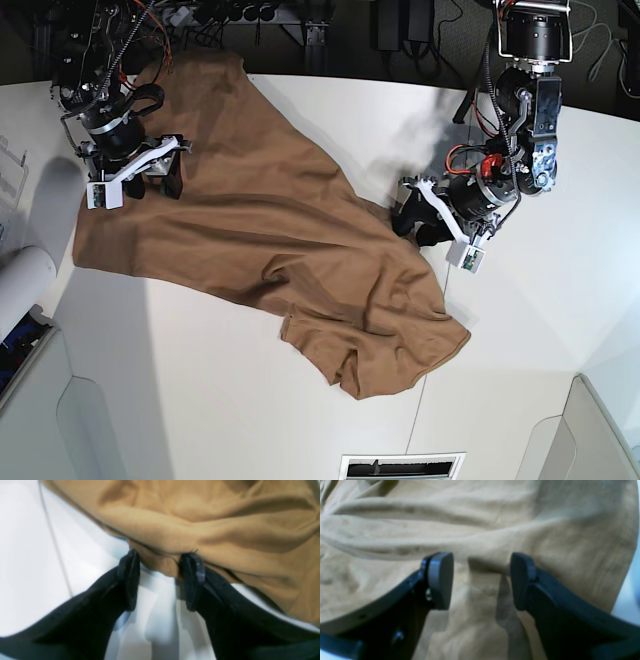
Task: Layout the t-shirt on the table in an organized manner, then fold the t-shirt properly
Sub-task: 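Release the left gripper and regrasp the shirt edge nearby, then drag the held shirt edge with the left gripper away from the right gripper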
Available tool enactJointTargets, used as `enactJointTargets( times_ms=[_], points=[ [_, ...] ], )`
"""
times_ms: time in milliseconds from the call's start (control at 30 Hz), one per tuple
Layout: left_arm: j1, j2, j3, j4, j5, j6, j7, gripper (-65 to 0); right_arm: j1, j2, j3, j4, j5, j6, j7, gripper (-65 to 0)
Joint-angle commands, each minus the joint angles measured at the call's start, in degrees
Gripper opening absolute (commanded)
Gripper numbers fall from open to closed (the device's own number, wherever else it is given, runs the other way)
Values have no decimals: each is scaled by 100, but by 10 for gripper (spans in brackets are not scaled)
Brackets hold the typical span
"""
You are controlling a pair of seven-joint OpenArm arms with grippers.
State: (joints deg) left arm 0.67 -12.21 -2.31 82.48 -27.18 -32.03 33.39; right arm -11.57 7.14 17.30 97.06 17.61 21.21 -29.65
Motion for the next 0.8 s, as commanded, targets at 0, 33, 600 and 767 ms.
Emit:
enactJointTargets(
  times_ms=[0, 33, 600, 767],
  points=[
    [-83, -11, -15, 81, -52, -9, -146, -347, 39, 44, 20, 90, 83, 28, 105, -296],
    [-83, 2, -4, 81, -15, -7, -153, -354, 39, 44, 20, 90, 83, 28, 81, -296],
    [2, -667, -4, 391, 13, -11, 2, -650, 31, 48, 22, -4, -599, 17, 26, -650],
    [356, -1067, -66, 1137, -256, -7, 125, -650, 31, 46, 22, -315, -605, 0, 28, -650]
  ],
)
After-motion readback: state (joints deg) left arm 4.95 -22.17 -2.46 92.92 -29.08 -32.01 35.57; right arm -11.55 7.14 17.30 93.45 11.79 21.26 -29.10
